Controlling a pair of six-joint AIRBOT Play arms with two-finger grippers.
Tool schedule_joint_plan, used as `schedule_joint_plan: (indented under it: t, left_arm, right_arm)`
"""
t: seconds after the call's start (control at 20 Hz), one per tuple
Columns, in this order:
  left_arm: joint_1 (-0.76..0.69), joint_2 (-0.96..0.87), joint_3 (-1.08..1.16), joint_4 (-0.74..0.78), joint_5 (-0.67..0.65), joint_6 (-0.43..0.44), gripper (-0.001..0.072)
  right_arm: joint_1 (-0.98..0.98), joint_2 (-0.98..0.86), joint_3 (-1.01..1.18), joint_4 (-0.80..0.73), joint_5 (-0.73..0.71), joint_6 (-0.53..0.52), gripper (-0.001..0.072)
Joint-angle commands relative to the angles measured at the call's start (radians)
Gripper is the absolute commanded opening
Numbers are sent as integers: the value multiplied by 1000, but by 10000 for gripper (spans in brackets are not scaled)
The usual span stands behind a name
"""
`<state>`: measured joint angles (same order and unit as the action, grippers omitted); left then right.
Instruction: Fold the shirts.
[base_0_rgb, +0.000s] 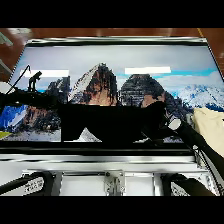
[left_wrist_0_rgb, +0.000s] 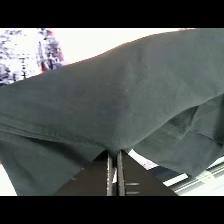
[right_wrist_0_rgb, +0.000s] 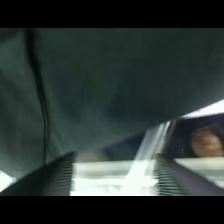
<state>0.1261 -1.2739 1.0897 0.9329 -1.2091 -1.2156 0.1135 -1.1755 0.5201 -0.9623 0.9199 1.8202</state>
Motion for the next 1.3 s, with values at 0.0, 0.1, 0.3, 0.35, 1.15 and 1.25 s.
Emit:
schedule_joint_plan:
  t: [0.0, 0.1, 0.3, 0.35, 1.15, 1.25]
  left_arm:
    - [0, 1, 1, -27, -8, 1, 40]
    - [0, 0, 1, -29, -7, 1, 40]
    - [9, 1, 2, -28, -8, 0, 40]
    - [24, 2, 8, -28, -13, 1, 40]
    - [230, 332, 715, -154, -225, -276, 40]
    - [230, 330, 678, -154, -352, -274, 40]
  right_arm:
    - [3, -59, -5, 68, -147, 13, 497]
    - [3, -73, -5, 68, -180, 28, 401]
    - [2, -54, 15, 92, -152, -43, 62]
    - [2, -26, 38, 82, -125, -97, 61]
    - [2, 607, 1049, -520, 528, 1, 62]
    - [2, 607, 1049, -521, 563, -11, 62]
